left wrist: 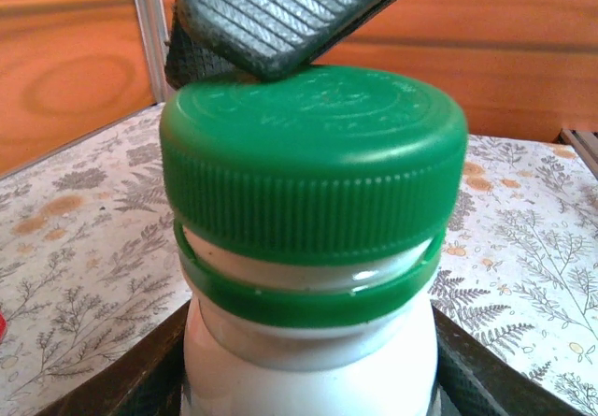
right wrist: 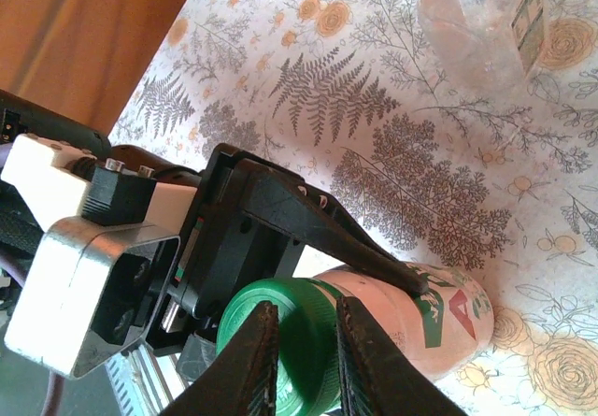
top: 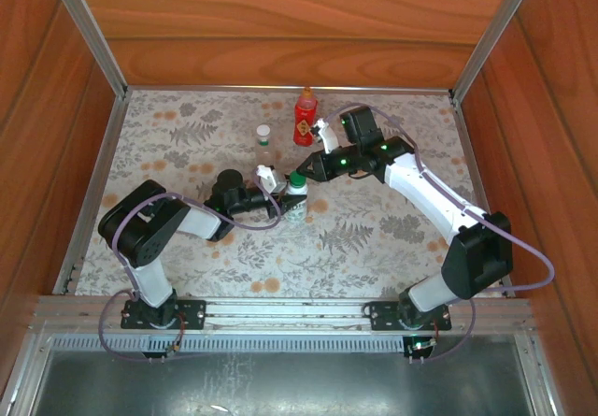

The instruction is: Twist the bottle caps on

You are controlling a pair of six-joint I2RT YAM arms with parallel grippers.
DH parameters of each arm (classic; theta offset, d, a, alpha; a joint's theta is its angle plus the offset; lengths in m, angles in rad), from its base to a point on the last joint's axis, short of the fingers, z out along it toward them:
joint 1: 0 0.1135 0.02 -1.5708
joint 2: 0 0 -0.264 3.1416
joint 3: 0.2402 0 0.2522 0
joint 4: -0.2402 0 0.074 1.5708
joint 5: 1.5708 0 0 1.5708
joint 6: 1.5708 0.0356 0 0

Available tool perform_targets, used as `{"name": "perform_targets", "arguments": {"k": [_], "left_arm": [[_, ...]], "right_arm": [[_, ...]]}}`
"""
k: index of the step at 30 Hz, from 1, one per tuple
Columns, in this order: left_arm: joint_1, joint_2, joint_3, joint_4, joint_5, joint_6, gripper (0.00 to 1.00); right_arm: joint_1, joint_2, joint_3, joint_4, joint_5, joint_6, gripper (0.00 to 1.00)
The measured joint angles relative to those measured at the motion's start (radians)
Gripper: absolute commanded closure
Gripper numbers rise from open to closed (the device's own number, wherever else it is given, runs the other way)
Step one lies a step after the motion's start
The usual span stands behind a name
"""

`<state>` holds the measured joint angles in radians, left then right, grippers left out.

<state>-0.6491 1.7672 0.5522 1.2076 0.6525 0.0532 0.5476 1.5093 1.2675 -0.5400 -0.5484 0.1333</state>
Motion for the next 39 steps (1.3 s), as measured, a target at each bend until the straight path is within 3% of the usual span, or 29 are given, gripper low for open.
{"name": "perform_targets", "arguments": {"k": [6,17,23,29,39], "left_arm": [[0.0,0.0,0.0,0.0,0.006,-0.001,0.47],[0.0,0.0,0.0,0.0,0.01,0.0,0.47],[0.0,0.0,0.0,-0.001,0.027,-0.002,0.47],[0.0,-0.021,-0.021,-0.006,0.067,-0.008,0.47],[0.005,-0.089,-0.083,-0.037,0.174,-0.022,0.47]], "right_arm": [[0.0,-0.002,-0.001,-0.002,-0.001,0.005,0.74],[0.0,-0.002,0.009,-0.038,0.027,-0.005,0.63],[0.0,-0.005,0.033,-0.077,0.039,-0.047,0.48],[0.001,-0.066,0.036,-0.122,0.026,-0.21,0.4],[0.044,-0.169,0.091,-0.286,-0.032,-0.707,0.37]]}}
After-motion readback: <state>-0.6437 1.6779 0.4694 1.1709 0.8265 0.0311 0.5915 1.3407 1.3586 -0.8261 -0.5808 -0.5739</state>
